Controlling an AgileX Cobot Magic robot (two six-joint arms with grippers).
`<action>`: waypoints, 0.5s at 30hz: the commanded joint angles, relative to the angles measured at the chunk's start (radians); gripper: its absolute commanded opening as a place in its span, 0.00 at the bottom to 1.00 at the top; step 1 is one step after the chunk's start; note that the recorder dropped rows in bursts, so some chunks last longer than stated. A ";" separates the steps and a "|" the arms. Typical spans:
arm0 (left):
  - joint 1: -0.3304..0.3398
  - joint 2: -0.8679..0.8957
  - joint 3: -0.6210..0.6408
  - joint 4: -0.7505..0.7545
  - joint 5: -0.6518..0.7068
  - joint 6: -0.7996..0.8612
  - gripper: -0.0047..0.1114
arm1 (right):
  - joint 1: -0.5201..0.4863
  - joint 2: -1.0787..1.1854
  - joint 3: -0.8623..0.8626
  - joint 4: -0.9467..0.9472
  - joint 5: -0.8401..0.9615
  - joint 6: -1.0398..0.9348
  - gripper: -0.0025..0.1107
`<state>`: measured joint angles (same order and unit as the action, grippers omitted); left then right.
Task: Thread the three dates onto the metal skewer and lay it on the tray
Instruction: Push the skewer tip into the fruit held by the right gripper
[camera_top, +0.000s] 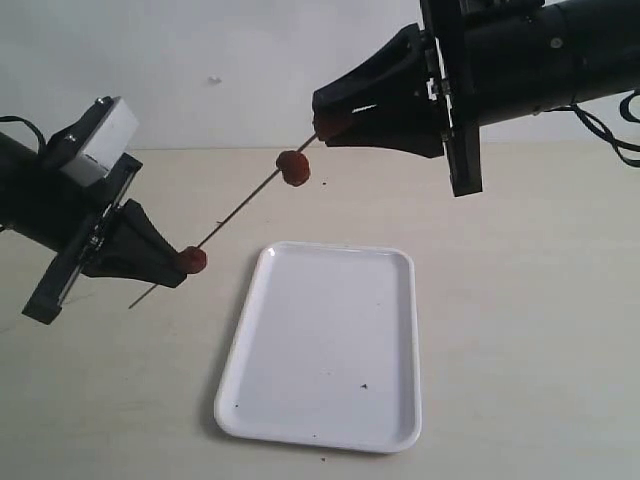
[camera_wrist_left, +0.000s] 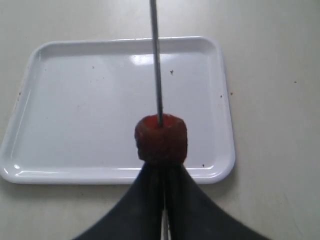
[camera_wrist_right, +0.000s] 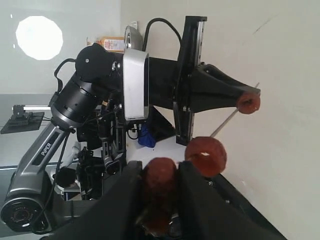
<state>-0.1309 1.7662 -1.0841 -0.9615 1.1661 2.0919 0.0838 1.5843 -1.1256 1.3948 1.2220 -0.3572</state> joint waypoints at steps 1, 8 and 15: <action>-0.010 -0.012 -0.009 -0.015 0.028 0.006 0.04 | 0.004 0.000 0.003 0.066 -0.001 -0.009 0.23; -0.010 -0.012 -0.009 -0.019 0.022 0.006 0.04 | 0.004 0.000 0.003 0.079 -0.001 -0.043 0.23; -0.010 -0.012 -0.009 -0.021 0.020 0.006 0.04 | 0.010 0.000 0.003 -0.036 -0.001 0.001 0.23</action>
<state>-0.1309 1.7640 -1.0841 -0.9609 1.1655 2.0899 0.0838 1.5843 -1.1256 1.3784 1.2220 -0.3706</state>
